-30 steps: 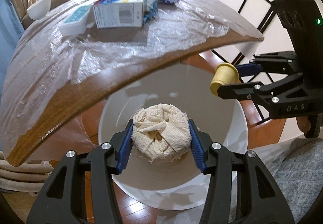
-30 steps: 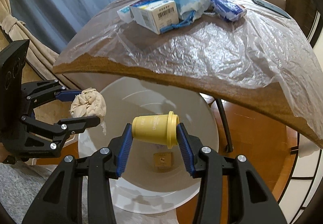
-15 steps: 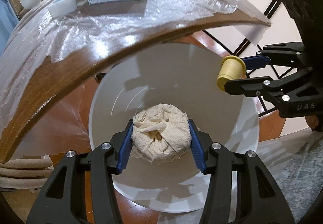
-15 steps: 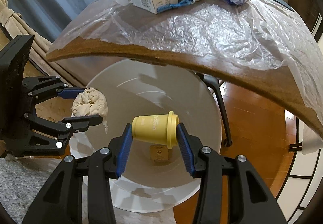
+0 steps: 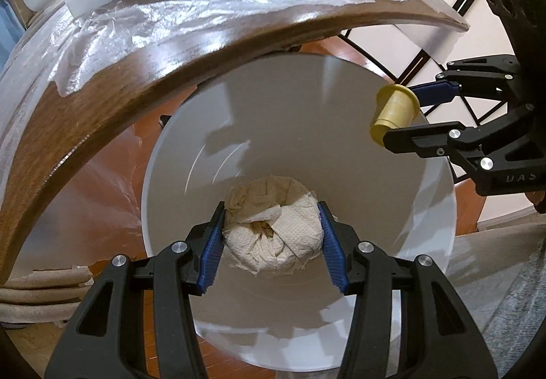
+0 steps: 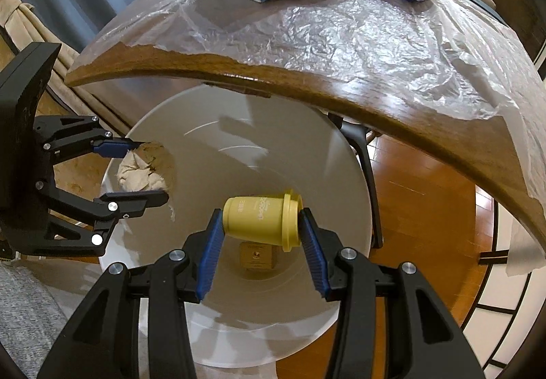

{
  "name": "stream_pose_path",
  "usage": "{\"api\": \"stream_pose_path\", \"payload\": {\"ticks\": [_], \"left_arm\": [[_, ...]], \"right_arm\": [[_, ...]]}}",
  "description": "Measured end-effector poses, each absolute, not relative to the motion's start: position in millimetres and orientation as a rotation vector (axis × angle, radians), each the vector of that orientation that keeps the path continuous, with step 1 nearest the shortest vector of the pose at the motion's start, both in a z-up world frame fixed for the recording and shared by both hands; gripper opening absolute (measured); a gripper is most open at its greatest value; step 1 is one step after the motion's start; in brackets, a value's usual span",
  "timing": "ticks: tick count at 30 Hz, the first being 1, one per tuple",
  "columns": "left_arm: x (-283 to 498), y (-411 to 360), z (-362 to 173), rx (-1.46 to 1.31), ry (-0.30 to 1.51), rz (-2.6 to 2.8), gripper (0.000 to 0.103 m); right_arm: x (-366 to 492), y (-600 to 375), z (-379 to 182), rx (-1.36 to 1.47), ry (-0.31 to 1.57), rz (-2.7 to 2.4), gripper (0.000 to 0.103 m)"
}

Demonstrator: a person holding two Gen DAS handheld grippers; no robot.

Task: Collect trash
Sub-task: 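Carry the tissue wad with the left tool while the right tool carries the yellow cup over the bin, then open the left tool while the right tool opens, dropping tissue and cup into the bin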

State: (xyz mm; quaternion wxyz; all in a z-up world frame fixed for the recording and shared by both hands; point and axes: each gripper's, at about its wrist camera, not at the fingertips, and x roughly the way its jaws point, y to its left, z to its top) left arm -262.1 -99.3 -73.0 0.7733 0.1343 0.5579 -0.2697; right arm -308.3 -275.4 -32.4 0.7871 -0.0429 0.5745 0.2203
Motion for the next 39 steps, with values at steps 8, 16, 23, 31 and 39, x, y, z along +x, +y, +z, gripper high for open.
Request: {"api": "stream_pose_path", "payload": {"ticks": [8,16,23,31,39], "left_arm": [[-256,-105,-94,0.309,1.223,-0.575,0.052],[-250,-111,-107,0.322,1.237,-0.573,0.052],[-247,-109,-111,0.331,1.245,-0.579,0.052],[-244,-111,-114,0.328,1.249,-0.585,0.052],[-247,-107,-103,0.307,1.234,-0.589,0.087]], "right_arm": [[-305,-280,-41,-0.106,1.251,0.477,0.044],[-304,-283,-49,-0.118,1.265,0.474,0.044],[-300,-291,-54,-0.118,1.280,0.475,0.044],[-300,-293,-58,-0.122,1.292,0.474,0.044],[-303,-301,-47,-0.099,1.248,0.442,0.084]]}}
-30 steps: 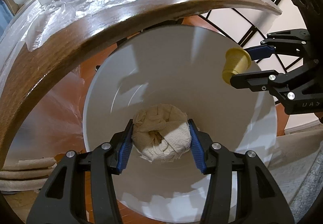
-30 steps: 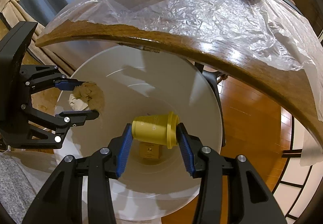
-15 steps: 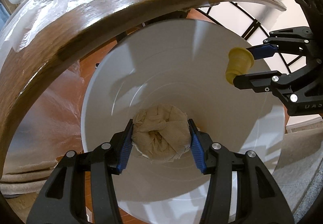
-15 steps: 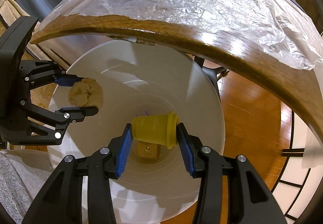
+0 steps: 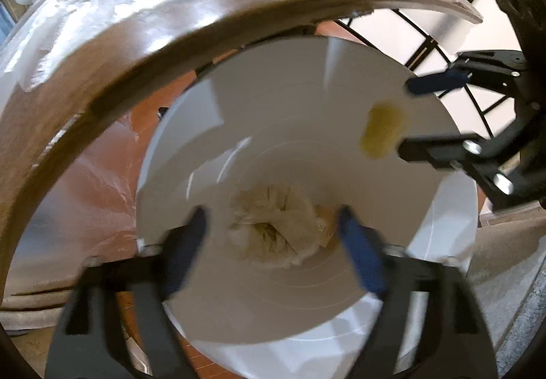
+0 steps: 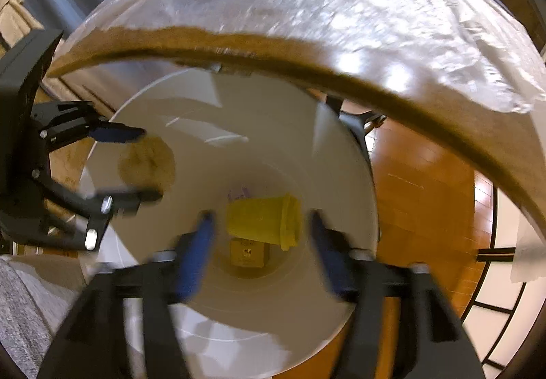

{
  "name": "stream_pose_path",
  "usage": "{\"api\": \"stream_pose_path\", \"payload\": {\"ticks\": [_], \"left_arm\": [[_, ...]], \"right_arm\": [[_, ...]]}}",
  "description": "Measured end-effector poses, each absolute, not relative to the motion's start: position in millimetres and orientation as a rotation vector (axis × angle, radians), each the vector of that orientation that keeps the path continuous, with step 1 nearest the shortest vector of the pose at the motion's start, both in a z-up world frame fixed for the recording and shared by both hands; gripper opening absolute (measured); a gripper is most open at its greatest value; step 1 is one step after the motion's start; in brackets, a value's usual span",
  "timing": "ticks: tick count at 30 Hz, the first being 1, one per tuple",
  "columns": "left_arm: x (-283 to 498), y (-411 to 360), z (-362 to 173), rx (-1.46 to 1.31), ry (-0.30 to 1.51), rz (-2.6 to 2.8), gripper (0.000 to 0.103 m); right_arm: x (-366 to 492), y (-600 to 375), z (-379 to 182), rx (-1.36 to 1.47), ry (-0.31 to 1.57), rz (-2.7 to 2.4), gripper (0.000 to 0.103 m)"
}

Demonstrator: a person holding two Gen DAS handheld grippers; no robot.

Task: Collect trash
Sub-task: 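Open the left tool while the right tool opens, dropping tissue and cup into the bin, then raise both tools from the bin toward the table items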

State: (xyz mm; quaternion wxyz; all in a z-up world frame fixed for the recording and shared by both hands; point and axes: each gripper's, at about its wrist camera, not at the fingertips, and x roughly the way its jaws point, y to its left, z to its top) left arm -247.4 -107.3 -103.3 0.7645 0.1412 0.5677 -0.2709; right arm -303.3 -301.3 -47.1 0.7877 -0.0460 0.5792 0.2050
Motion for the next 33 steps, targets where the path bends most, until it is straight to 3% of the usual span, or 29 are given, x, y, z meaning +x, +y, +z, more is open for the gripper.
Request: {"api": "stream_pose_path", "payload": {"ticks": [10,14,17,23,33], "left_arm": [[-250,-98,-86,0.297,1.216,-0.568,0.087],[-258,-96,-61,0.296,1.174,-0.571,0.087],[-262,-91,-30,0.275,1.096,-0.581,0.098],[-245,-73,16,0.154,0.960,-0.544,0.101],[-189,-90,20,0.146,0.871,-0.517,0.101]], "right_arm": [[-307,-317,-13,-0.099,1.164,0.398,0.098],[-310,-314,19,-0.169,1.086,0.362,0.098],[-311,-313,50,-0.221,0.996,0.321,0.098],[-290,-316,96,-0.244,0.821,0.222,0.099],[-221,-291,123,-0.352,0.762,0.345,0.099]]}}
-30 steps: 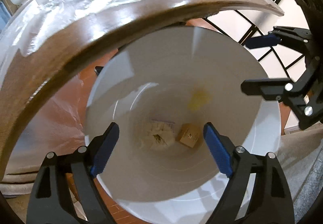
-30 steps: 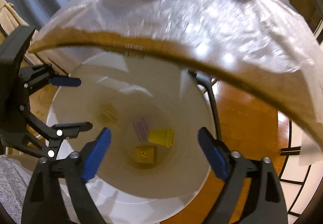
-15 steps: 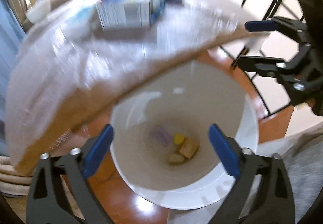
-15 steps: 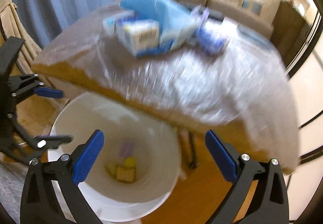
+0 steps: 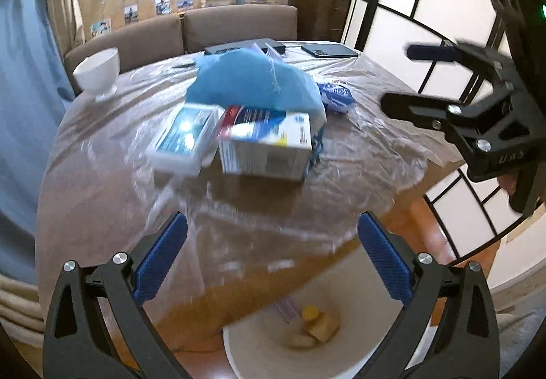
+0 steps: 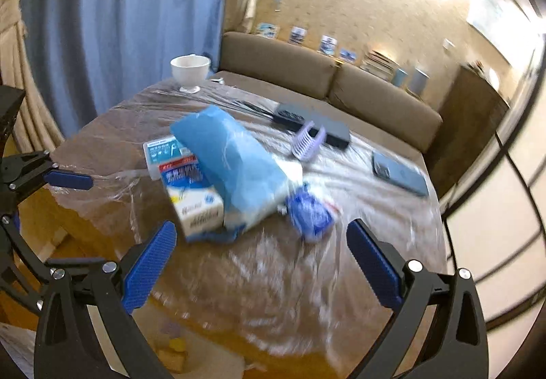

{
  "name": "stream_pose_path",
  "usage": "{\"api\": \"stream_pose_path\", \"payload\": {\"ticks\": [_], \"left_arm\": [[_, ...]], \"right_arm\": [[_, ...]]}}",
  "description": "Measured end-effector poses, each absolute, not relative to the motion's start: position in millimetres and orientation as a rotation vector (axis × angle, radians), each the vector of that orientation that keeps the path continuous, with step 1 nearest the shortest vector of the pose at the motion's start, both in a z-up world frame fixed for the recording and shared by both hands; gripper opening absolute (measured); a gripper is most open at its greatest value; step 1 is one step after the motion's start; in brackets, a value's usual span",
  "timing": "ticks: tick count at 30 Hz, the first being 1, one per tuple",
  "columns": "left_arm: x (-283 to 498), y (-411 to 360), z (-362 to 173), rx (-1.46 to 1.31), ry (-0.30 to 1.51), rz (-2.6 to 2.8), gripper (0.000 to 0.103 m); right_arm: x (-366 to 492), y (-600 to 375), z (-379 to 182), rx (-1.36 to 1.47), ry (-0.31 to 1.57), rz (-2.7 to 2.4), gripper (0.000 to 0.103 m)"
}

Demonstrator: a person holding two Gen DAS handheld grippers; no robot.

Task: Collect trash
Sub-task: 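Raise both tools from the bin toward the table items, then grasp the Naproxen Sodium box with the left tool while the right tool grasps the blue cloth bag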

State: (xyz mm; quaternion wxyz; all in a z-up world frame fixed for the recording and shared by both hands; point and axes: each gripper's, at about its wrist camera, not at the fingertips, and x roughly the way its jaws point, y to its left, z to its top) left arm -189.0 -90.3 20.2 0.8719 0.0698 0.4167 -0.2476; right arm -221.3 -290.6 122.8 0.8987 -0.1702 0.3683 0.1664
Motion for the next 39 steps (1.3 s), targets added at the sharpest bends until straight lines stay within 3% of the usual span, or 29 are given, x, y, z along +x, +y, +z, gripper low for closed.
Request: {"api": "stream_pose_path", "payload": {"ticks": [16,20,25,39], "left_arm": [[-146,-122,8,0.213,0.835,-0.515,0.101],[-140,-126,6,0.237,0.827,-0.526,0.101],[-134,-128,6,0.253,0.822,-0.534,0.101],[-132,-135,16,0.363,0.771,-0.571,0.101]], "right_arm": [[-108,-249,82,-0.397,0.928,0.612,0.099],[-100,-243,71,-0.403,0.945,0.643,0.099],[-91,-247,67,-0.329,0.980,0.679,0.089],[-77,-272,54,-0.238,1.026,0.601,0.088]]}}
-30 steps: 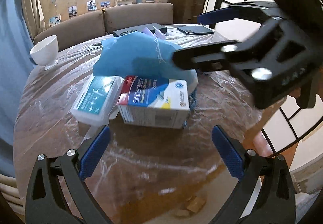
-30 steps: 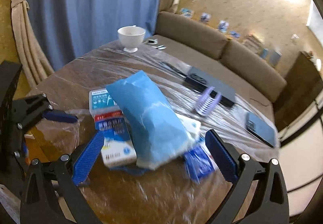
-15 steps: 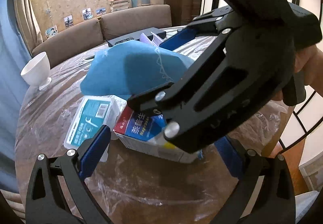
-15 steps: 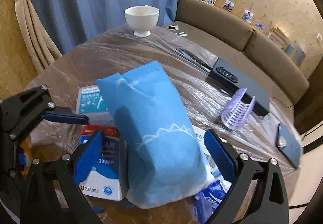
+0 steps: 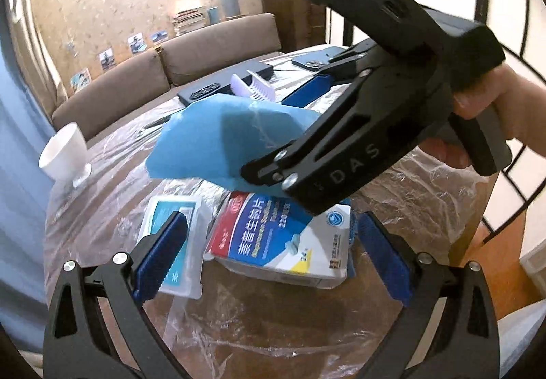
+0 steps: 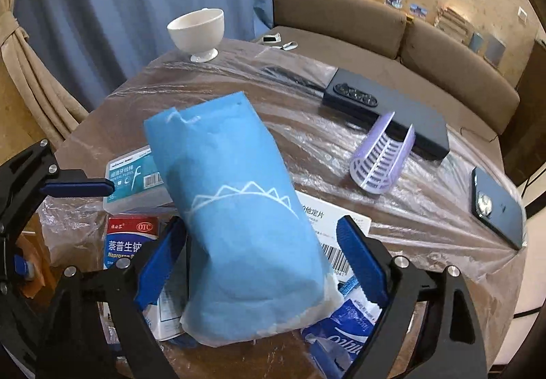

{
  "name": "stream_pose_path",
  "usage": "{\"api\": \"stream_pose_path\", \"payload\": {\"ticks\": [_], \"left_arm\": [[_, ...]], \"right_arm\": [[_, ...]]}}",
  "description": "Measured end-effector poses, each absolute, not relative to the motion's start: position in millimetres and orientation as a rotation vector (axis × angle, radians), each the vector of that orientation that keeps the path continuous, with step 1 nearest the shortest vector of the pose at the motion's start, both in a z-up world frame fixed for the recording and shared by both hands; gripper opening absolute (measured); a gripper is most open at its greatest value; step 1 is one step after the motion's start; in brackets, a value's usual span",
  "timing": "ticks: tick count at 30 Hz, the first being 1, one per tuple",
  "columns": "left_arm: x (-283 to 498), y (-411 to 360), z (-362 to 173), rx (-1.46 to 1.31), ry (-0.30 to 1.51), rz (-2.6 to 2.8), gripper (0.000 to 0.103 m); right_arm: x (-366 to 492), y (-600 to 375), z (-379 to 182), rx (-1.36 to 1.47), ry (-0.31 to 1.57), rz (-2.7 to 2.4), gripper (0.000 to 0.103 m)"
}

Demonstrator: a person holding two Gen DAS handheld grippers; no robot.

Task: Collect trash
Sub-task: 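Grasp the Naproxen Sodium box with the left tool while the right tool grasps the blue cloth bag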

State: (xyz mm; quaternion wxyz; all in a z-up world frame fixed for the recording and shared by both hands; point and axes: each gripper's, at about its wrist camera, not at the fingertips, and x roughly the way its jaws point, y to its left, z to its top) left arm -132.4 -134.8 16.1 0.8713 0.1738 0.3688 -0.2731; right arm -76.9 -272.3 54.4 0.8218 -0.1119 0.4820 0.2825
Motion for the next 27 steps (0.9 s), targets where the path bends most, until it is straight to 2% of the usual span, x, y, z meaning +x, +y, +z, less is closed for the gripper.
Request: {"api": "stream_pose_path", "payload": {"ticks": [7,8,9,11,13,16,21,27], "left_arm": [[-117,-144,0,0.371,0.818,-0.599,0.101],[-116,-142,0,0.357,0.822,-0.606,0.101],[-115,-141,0,0.348,0.823,-0.612,0.101],[-115,-140,0,0.340,0.819,-0.624,0.101],[-116,-140,-1,0.340,0.820,-0.628,0.101],[-118,-138,-1,0.340,0.816,-0.632,0.093],[-121,-138,0,0.328,0.819,-0.637,0.089],[-132,-127,9,0.282,0.814,-0.635,0.088]], "right_arm": [[-68,-266,48,-0.229,1.045,0.580,0.087],[-66,-267,47,-0.212,1.051,0.578,0.084],[-65,-269,46,-0.194,1.059,0.584,0.074],[-66,-271,46,-0.178,1.059,0.584,0.068],[-67,-272,48,-0.165,1.055,0.597,0.058],[-72,-274,52,-0.150,1.040,0.611,0.049],[-77,-283,58,-0.089,1.014,0.600,0.043],[-88,-291,77,-0.049,0.960,0.598,0.043]]}}
